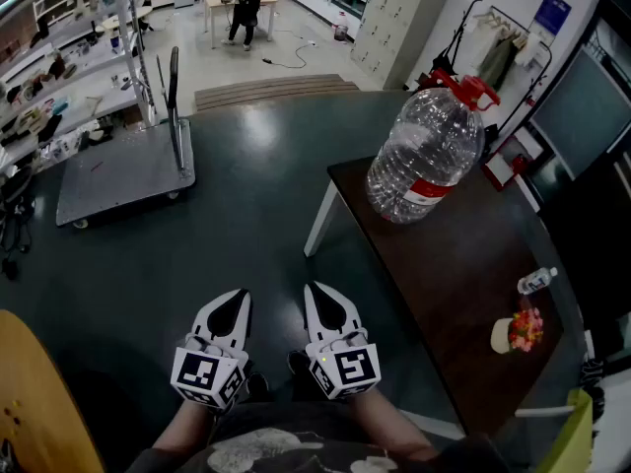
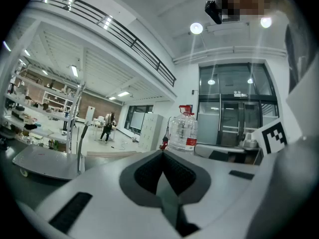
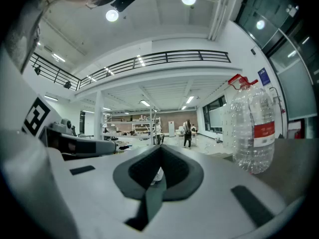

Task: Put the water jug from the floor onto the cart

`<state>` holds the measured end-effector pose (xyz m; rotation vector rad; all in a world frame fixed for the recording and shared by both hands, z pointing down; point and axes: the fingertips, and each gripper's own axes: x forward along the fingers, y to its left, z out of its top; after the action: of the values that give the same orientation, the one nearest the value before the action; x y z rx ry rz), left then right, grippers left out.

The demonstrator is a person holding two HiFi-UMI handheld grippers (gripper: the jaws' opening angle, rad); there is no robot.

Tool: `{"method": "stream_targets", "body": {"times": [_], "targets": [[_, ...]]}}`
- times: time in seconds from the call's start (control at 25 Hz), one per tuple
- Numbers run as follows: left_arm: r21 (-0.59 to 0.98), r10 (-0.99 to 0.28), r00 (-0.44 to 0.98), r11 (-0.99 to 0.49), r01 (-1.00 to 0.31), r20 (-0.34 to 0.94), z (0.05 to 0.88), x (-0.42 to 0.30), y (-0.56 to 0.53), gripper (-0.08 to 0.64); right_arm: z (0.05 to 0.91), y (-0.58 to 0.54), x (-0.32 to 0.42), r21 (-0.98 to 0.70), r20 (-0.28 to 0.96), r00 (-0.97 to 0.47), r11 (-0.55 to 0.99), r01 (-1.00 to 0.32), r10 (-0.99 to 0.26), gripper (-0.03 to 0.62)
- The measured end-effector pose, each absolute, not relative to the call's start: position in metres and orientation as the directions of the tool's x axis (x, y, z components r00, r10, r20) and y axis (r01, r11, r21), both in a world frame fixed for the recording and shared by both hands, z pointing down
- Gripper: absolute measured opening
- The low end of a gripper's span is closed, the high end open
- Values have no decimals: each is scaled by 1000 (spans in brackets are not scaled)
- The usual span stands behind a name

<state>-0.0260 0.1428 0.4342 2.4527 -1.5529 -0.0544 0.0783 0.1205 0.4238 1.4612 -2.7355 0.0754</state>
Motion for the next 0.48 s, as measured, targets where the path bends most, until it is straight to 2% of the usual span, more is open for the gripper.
{"method": "stream_targets", "body": {"times": [0.48], "targets": [[205,-922,371,-344,-916,110,437,-34,145,8,435,119,63,-64,60,-629,626,-777,-775,-11]]}}
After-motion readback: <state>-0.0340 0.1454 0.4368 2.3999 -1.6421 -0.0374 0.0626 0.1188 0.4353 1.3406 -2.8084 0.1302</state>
